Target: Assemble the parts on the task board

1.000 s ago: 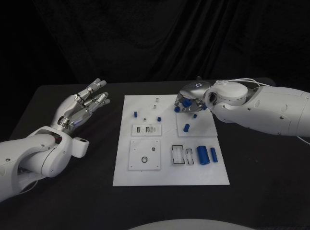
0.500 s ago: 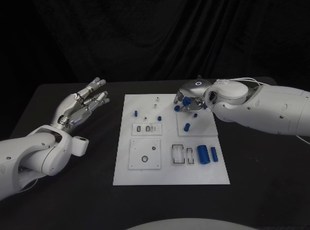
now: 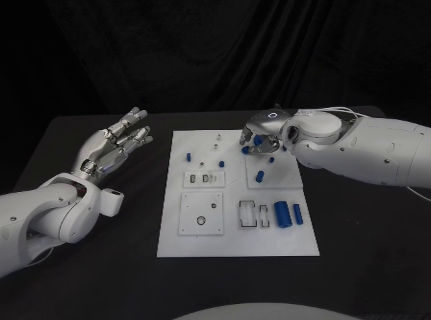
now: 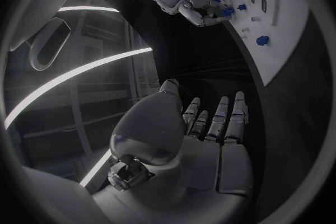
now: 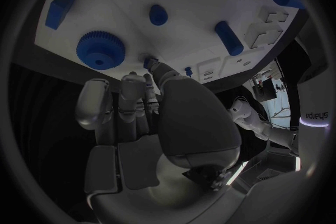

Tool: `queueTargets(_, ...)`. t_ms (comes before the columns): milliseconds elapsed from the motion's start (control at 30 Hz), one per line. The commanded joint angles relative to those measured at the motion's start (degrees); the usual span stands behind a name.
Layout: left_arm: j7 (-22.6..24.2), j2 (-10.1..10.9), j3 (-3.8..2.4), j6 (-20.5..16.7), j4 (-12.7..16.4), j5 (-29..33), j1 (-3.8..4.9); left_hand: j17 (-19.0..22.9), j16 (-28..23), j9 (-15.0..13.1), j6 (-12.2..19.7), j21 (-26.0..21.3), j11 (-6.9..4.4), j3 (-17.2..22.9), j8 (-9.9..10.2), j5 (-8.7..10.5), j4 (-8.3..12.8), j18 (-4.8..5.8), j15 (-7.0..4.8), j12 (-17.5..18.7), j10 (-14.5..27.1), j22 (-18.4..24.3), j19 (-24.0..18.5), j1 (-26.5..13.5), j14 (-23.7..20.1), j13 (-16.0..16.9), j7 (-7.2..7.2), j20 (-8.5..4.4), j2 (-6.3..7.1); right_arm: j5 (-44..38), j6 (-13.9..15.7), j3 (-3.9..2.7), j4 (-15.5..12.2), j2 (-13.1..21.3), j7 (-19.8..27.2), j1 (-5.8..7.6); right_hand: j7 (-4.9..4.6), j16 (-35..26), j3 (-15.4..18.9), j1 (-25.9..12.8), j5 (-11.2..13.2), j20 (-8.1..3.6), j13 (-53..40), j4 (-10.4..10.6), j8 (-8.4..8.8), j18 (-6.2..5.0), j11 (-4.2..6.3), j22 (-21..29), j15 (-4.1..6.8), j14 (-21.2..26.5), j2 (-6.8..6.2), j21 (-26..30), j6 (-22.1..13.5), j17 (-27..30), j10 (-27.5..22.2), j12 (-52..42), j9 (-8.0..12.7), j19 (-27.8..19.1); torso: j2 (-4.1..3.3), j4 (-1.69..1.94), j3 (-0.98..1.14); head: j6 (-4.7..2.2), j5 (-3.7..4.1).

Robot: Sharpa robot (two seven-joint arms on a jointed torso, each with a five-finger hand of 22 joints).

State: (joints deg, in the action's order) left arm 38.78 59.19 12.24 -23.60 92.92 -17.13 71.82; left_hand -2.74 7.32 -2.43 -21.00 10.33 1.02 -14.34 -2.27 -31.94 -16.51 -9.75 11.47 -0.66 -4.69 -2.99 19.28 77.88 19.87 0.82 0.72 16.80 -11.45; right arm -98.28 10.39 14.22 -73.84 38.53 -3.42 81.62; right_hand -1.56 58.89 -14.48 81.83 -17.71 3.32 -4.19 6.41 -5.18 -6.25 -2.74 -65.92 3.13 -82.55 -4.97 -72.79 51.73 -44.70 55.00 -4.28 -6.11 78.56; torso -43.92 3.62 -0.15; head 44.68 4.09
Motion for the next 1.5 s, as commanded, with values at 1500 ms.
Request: queueTargets(1500, 4.3, -0.2, -0.04, 2.3, -0.5, -0.5, 0.12, -0.1, 1.2, -0.2, -1.6, 0.1, 0.67, 1.3, -0.4, -1.26, -0.1, 1.23, 0.94, -0.3, -0.4, 0.0, 0.7, 1.5, 1.3, 0.1, 1.76, -0.06, -0.98, -0.5, 0.1, -0.05, 2.6, -0.9, 0.2, -0.67, -0.51, 2.1, -2.1, -2.8, 0.3, 0.15, -0.2, 0.6, -4.98, 1.1, 0.06, -3.2, -0.26, 2.6, 0.18, -0.6, 11.2, -1.4, 3.8, -1.0, -4.8, -1.1, -0.22, 0.04, -0.05, 0.22, -0.78)
